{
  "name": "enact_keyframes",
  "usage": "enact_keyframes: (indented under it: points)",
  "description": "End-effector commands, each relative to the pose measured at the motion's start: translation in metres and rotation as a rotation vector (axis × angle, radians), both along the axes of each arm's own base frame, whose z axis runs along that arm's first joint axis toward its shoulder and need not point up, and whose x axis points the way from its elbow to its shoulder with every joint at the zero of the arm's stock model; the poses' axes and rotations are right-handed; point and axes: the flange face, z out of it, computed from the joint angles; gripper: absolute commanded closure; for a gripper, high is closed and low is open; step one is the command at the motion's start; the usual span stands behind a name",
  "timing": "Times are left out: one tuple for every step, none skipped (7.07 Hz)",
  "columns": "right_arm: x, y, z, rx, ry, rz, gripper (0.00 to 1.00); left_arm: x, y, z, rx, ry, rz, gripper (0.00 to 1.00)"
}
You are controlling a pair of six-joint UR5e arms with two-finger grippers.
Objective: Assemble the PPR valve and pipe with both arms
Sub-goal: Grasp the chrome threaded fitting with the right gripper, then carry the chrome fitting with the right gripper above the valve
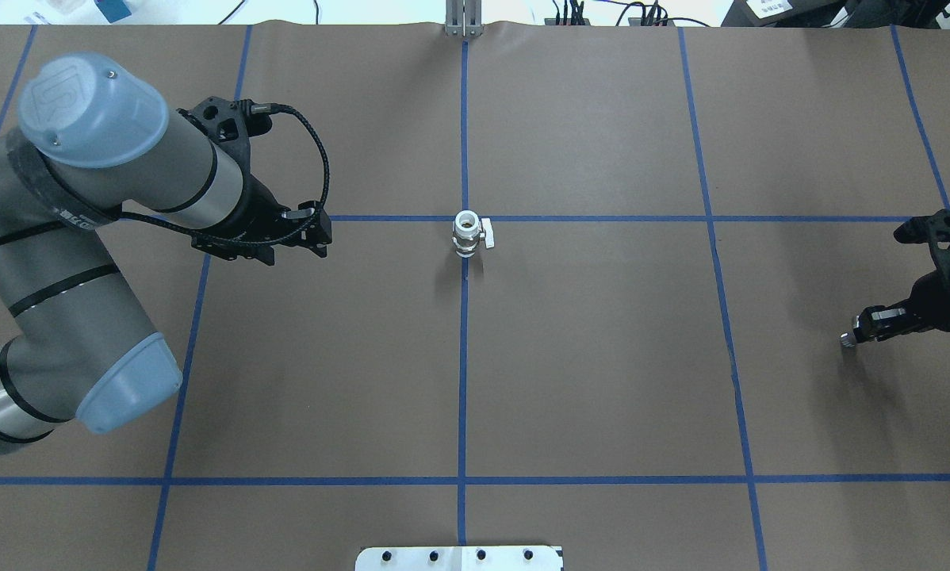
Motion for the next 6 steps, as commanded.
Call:
enact_keyframes:
  points:
    - [-0.005, -0.006, -0.037, 0.038, -0.043, 0.009, 1.00, -0.010, -0.006, -0.002, 0.004, 0.006, -0.011, 0.29]
    - [-0.013, -0.019, -0.055, 0.037, -0.063, 0.039, 1.00, -0.022, -0.013, -0.002, -0.010, 0.020, -0.009, 0.29]
    - [-0.028, -0.042, -0.086, 0.005, -0.082, 0.086, 1.00, -0.034, -0.020, 0.005, -0.027, 0.019, -0.018, 0.29]
    - [-0.053, -0.078, -0.141, -0.037, -0.065, 0.110, 1.00, -0.043, -0.026, 0.008, 0.003, 0.009, -0.011, 0.29]
    - [-0.075, -0.107, -0.202, -0.065, -0.043, 0.114, 1.00, -0.049, -0.026, 0.027, 0.050, -0.019, 0.037, 0.29]
    - [-0.094, -0.126, -0.263, -0.091, -0.039, 0.130, 1.00, -0.061, -0.031, 0.042, 0.093, -0.046, 0.063, 0.29]
